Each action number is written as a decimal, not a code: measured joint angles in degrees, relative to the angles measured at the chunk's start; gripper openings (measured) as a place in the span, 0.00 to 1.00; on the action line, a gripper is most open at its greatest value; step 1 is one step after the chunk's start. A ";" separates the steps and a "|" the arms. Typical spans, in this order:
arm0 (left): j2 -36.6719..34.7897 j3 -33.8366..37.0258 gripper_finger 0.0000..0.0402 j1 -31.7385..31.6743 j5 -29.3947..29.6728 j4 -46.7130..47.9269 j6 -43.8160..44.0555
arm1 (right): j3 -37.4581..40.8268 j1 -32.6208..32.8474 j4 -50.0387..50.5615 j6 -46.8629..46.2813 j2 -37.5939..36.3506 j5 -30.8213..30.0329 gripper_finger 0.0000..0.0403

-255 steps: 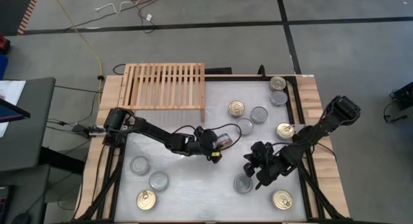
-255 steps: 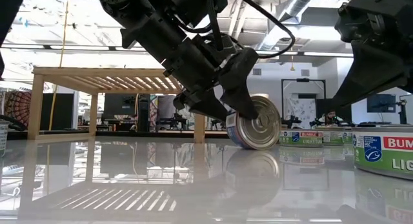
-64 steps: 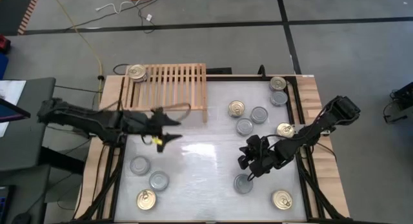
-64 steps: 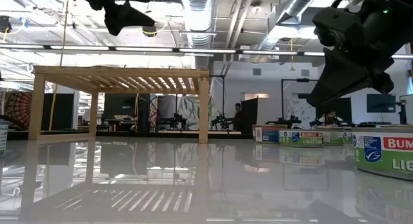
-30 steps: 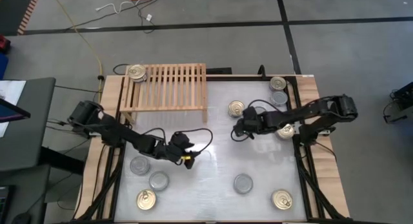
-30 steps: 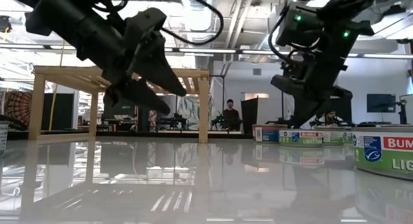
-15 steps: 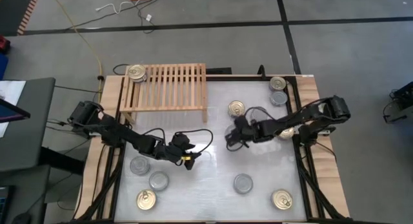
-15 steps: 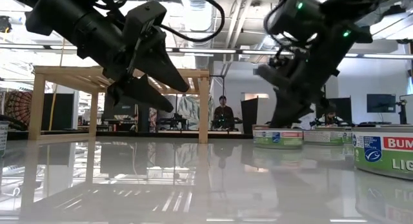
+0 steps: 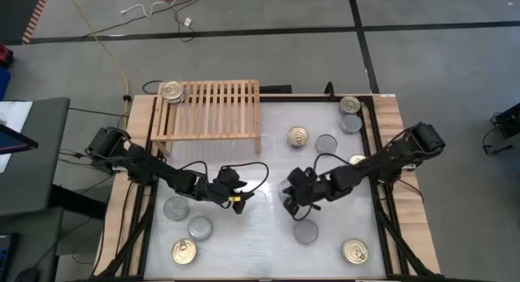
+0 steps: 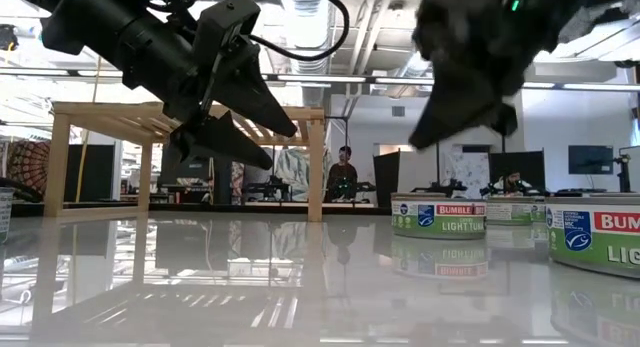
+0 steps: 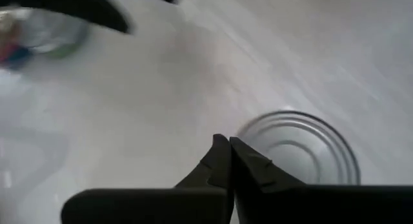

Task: Stack canned seafood by type on shelf
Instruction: Put the green tuna can on the shelf

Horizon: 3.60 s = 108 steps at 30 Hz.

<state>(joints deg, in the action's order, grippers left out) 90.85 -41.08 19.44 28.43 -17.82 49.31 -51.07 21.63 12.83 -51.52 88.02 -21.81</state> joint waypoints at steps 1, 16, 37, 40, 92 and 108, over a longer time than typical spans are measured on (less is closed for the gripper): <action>0.00 0.00 0.62 0.03 -0.11 -0.02 0.27 | -0.02 0.51 0.14 0.70 -0.85 -0.02 0.09; 0.00 0.00 0.62 0.09 -1.27 -0.20 2.37 | 8.23 16.42 18.13 -25.69 -8.96 -3.56 0.05; 8.46 -4.69 0.62 0.09 -1.19 -9.80 -8.08 | 29.14 -6.85 -18.03 -8.11 -25.10 3.83 0.05; 9.74 -5.24 0.62 0.01 -1.19 -9.83 -8.06 | 29.07 -7.04 -20.14 -8.28 -24.08 3.84 0.08; 9.64 -5.27 0.62 -0.15 -1.06 -9.41 -4.37 | 28.75 -1.92 -34.91 -18.78 -3.50 0.87 0.18; 9.64 -5.80 0.62 -1.85 -1.06 -2.44 11.53 | 24.66 0.57 -35.35 -16.78 0.53 -1.66 0.16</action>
<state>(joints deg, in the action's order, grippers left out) 100.49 -46.88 17.58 27.38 -20.25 60.84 -26.41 22.20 -22.52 -68.30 88.56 -23.46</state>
